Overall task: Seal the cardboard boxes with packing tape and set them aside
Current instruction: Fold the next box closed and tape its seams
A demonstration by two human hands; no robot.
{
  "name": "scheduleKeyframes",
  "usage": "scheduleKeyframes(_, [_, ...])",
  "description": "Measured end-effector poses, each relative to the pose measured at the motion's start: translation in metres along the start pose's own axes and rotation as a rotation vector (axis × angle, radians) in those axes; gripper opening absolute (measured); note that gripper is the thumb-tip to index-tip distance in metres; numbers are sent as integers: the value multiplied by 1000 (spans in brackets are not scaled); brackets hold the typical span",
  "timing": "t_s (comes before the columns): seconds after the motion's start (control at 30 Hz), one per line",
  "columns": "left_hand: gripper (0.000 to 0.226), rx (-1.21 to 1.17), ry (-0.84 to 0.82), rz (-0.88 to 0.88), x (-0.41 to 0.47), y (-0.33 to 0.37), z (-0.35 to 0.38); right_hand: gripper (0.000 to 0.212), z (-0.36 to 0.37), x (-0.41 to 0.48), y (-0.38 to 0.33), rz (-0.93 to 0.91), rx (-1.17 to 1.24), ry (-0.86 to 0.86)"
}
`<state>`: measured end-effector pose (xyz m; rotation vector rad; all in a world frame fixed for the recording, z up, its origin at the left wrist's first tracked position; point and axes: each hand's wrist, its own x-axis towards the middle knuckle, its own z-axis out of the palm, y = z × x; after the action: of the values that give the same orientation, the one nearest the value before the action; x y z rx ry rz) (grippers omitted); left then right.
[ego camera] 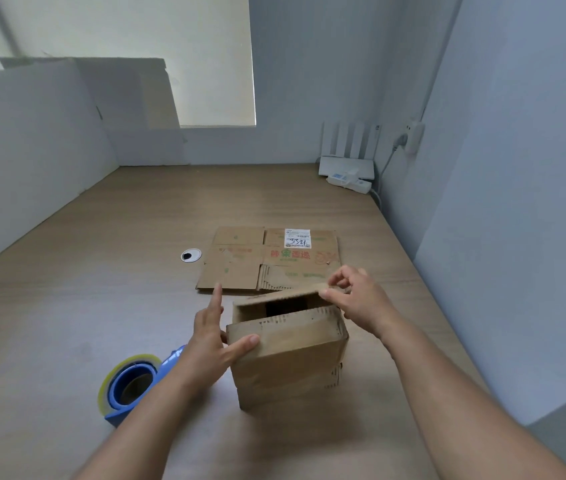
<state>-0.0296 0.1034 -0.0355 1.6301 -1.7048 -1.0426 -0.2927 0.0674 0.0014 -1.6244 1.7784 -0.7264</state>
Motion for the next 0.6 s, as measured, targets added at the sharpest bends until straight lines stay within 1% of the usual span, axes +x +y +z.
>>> scheduleKeyframes(0.03, [103,1,-28,2,2,-1,1,16,1,1,1,4,-41,0])
scheduleKeyframes(0.1, [94,-24,-74,7,6,-2,3,23,5,0,5,7,-119,-13])
scheduleKeyframes(0.13, [87,-30,-96,9,8,-3,4,23,9,-2,7,5,-121,-4])
scheduleKeyframes(0.2, [71,-40,-132,5,10,-1,8,13,16,-6,13,56,-69,62])
scheduleKeyframes(0.23, [62,-43,-133,-4,10,0,10,17,20,-9,16,115,-24,101])
scheduleKeyframes(0.27, [55,-44,-113,-14,10,1,13,25,23,-12,19,171,19,127])
scheduleKeyframes(0.3, [50,-40,-72,-22,11,0,15,27,26,-15,20,204,37,131])
scheduleKeyframes(0.37, [44,-24,20,-44,11,-1,16,26,30,-18,21,176,97,80])
scheduleKeyframes(0.4, [43,-15,52,-56,11,-1,15,32,31,-20,20,143,178,15])
scheduleKeyframes(0.47, [42,-5,88,-75,10,-4,12,64,30,-22,17,80,294,-142])
scheduleKeyframes(0.5, [41,-4,96,-76,10,-5,10,78,30,-21,18,66,295,-187])
scheduleKeyframes(0.53, [41,-5,96,-75,9,-6,8,85,30,-19,20,63,314,-197])
scheduleKeyframes(0.6, [40,-6,89,-71,7,-6,7,91,32,-17,27,176,424,-194])
